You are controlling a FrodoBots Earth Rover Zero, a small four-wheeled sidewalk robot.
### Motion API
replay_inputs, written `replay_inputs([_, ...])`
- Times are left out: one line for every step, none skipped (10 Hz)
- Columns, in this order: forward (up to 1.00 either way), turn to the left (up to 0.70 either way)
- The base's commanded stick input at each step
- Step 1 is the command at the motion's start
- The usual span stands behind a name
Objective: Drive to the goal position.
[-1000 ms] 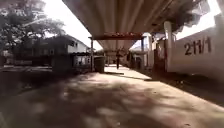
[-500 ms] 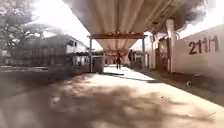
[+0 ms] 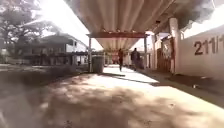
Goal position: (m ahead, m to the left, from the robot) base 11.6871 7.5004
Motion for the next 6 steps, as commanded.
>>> replay_inputs([0.7, 0.0])
replay_inputs([0.7, 0.0])
replay_inputs([0.7, 0.0])
replay_inputs([0.7, 0.0])
replay_inputs([0.7, 0.0])
replay_inputs([0.7, 0.0])
